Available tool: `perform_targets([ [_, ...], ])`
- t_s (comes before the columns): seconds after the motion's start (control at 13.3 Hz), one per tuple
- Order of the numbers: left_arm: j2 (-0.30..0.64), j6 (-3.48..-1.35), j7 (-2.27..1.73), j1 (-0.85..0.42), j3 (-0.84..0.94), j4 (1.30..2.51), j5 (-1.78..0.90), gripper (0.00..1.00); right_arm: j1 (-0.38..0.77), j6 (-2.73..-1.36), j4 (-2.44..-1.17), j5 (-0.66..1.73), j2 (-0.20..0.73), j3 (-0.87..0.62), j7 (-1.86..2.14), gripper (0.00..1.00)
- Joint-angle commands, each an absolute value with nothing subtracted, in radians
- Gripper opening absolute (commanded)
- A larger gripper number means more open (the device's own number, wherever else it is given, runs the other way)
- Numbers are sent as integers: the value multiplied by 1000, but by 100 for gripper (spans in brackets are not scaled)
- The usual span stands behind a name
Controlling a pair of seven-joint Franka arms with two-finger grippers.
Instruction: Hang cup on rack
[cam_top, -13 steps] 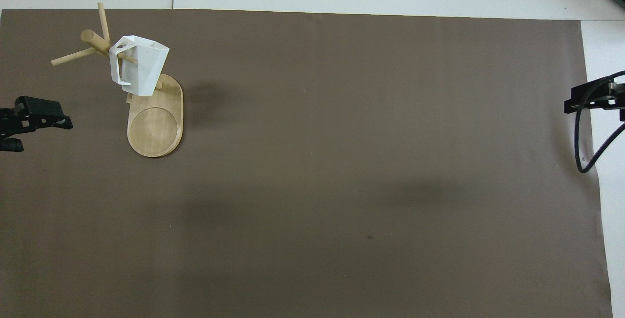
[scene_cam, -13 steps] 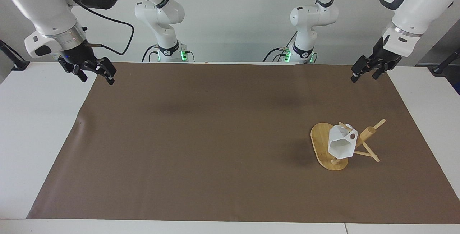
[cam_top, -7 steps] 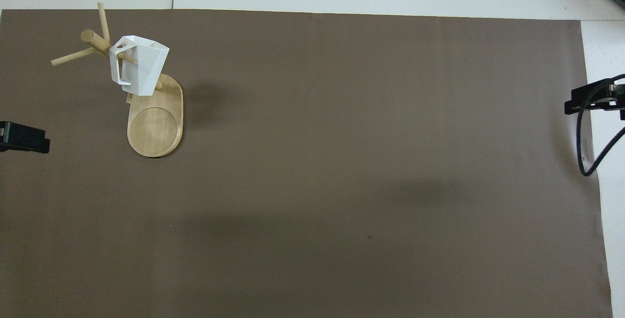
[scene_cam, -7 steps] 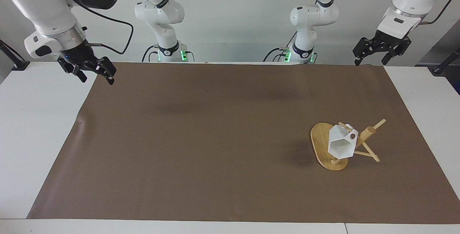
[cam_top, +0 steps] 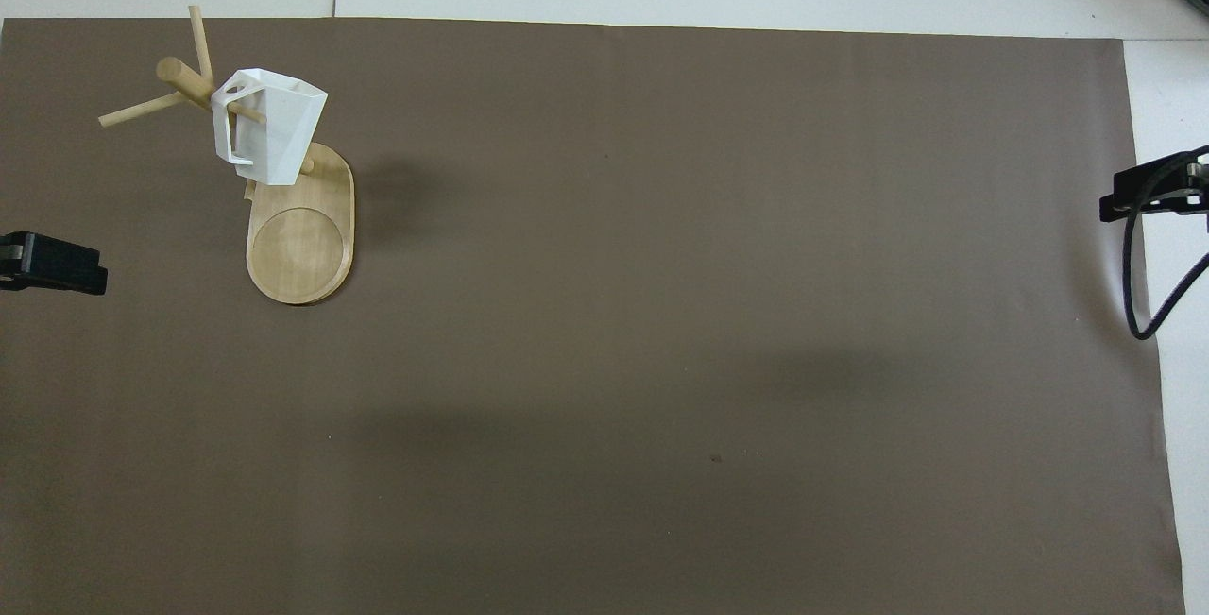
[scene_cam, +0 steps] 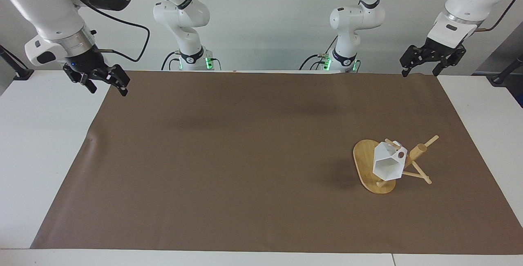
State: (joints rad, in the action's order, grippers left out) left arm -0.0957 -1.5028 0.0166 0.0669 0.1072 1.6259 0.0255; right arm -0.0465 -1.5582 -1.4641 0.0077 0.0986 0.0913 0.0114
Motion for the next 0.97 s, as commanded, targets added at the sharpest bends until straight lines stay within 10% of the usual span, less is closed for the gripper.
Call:
perform_targets([
  [0.0,-101,-1489,31,55,100,1628,28,100,-48,-1566,-1479,2,84,95,35,100],
  [0.9,-100,-1436,25,-52,3,1569,-11,100,-43,-1557,-1494,8,86,86,34,100],
])
